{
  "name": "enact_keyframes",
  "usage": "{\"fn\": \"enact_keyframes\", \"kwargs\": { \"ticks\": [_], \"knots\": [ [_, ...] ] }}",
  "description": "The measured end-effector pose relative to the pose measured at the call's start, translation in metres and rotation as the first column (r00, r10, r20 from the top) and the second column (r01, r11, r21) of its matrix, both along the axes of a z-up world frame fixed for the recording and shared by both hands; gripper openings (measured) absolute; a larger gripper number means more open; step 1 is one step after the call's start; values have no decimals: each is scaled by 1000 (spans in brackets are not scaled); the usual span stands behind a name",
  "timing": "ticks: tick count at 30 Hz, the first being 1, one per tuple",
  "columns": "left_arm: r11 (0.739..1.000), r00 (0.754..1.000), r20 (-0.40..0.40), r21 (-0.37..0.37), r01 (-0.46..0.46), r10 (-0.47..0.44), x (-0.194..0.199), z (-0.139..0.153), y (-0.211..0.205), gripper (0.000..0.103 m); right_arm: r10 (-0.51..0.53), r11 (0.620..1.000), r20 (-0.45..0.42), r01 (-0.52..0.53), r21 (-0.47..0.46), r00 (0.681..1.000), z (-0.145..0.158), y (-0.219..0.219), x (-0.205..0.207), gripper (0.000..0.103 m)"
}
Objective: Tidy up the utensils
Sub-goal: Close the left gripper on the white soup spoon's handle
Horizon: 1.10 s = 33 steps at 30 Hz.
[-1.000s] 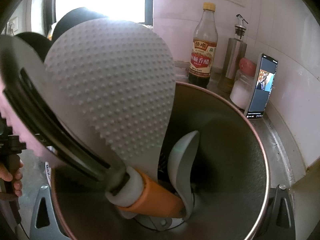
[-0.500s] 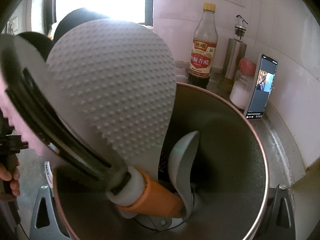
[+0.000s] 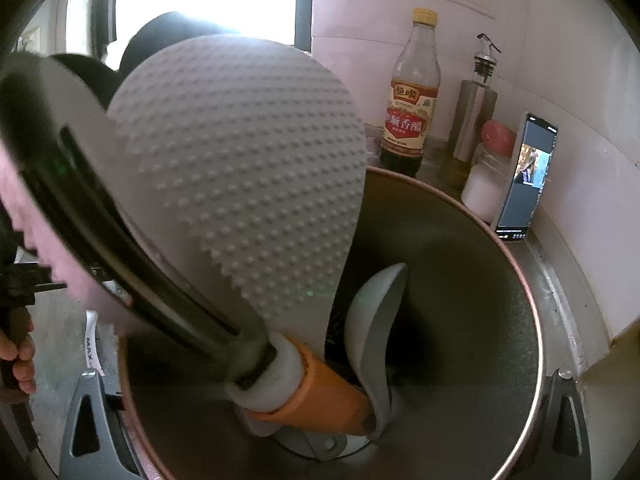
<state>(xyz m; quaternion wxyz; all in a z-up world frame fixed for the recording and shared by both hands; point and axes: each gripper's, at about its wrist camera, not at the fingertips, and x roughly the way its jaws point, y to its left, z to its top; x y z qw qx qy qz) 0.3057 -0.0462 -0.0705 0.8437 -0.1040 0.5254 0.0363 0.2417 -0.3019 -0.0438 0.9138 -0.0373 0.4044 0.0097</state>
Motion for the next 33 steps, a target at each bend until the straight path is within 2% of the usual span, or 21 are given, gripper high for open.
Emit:
{"fn": "enact_keyframes", "kwargs": {
  "ticks": [21,24,26,29,30,33],
  "knots": [
    [992,989,139,-116,-40,56,-6,38,36,42,-1,1000,3,1,-2,1000,1,-1,-1,103],
    [982,988,101,-159,-101,118,-4,28,53,42,-3,1000,1,3,0,1000,1,-2,-1,103],
    [967,985,46,-200,-157,169,-4,17,66,42,-5,1000,1,5,2,1000,1,-3,-1,103],
    [932,972,-36,-277,-234,233,-3,-4,88,42,-5,1000,1,5,2,1000,1,-3,0,103],
    [919,968,-50,-306,-248,244,-4,-9,93,42,-3,1000,0,3,2,1000,1,-3,0,103],
    [905,962,-61,-329,-270,265,-6,-11,101,42,2,1000,-1,-2,0,1000,0,-2,0,103]
  ]
}}
